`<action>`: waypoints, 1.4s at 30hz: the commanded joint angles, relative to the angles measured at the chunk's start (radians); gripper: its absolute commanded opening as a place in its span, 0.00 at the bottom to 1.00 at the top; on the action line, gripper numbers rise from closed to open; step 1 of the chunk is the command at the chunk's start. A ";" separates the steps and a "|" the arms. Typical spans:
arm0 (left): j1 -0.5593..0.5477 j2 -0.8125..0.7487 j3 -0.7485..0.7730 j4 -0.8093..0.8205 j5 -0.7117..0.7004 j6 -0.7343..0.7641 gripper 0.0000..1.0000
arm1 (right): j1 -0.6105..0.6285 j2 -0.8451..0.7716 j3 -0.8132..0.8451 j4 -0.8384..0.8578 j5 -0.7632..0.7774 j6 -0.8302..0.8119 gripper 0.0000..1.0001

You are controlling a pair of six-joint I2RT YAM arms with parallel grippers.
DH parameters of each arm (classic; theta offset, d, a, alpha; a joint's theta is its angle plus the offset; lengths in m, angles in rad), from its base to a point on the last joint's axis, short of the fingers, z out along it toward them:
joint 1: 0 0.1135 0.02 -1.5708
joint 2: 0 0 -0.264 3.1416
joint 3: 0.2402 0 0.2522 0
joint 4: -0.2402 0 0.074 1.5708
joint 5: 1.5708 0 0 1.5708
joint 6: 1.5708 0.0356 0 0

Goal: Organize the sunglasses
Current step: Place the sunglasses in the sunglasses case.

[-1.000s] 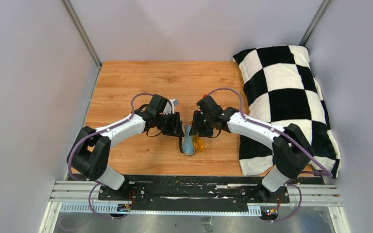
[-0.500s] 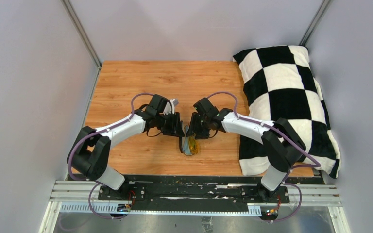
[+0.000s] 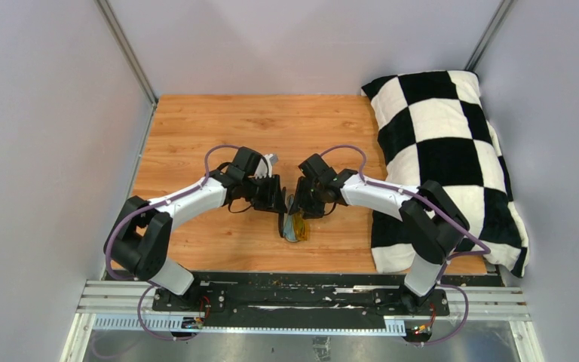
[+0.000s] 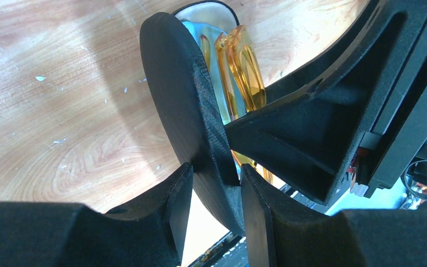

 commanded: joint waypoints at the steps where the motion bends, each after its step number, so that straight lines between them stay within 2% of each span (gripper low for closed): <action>1: -0.008 -0.014 -0.003 0.015 0.008 -0.007 0.41 | 0.011 0.018 0.027 -0.008 0.025 0.012 0.36; 6: -0.010 -0.013 -0.003 0.015 0.009 -0.007 0.41 | 0.011 0.032 0.040 -0.008 0.022 0.012 0.39; 12: -0.011 -0.014 -0.003 0.015 0.010 -0.006 0.41 | 0.011 0.035 0.052 -0.008 0.018 0.013 0.50; 26: -0.014 -0.009 -0.001 0.017 0.010 -0.007 0.41 | 0.011 0.021 0.046 -0.007 0.019 0.004 0.60; 33: -0.017 -0.008 0.000 0.017 0.009 -0.006 0.41 | 0.012 -0.014 0.032 -0.003 0.022 -0.014 0.60; 42: -0.019 0.005 0.009 0.015 0.010 -0.006 0.41 | 0.019 -0.145 -0.053 0.027 0.026 -0.113 0.52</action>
